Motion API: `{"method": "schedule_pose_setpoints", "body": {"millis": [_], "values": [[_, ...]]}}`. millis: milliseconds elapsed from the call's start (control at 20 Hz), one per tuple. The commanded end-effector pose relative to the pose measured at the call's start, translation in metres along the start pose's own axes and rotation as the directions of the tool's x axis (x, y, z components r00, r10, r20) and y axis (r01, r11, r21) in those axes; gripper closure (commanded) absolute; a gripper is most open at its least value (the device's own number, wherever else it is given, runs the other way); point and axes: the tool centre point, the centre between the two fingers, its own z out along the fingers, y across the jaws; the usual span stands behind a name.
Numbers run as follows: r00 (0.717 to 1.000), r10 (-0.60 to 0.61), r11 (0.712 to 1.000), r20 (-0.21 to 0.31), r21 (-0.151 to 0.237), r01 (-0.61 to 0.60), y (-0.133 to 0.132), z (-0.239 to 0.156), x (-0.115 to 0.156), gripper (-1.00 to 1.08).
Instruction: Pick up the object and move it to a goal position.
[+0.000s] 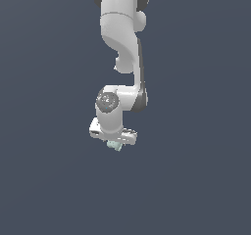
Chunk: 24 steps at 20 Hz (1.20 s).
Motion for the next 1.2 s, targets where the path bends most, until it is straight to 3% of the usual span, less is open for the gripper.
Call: {"method": "schedule_pose_setpoints", "body": {"millis": [0,50,700,1150], "values": [[1.000,0.001,1.000,-0.001,0.000,-0.001,0.000,0.001,0.001,-0.92],[1.000,0.001,1.000,-0.001,0.000,-0.001,0.000,0.001,0.001,1.08],[1.000,0.000,1.000,-0.002,0.000,0.000,-0.002,-0.001,0.000,1.08],[1.000,0.000,1.000,-0.002,0.000,0.000,-0.035,-0.029,-0.018,1.08]]}}
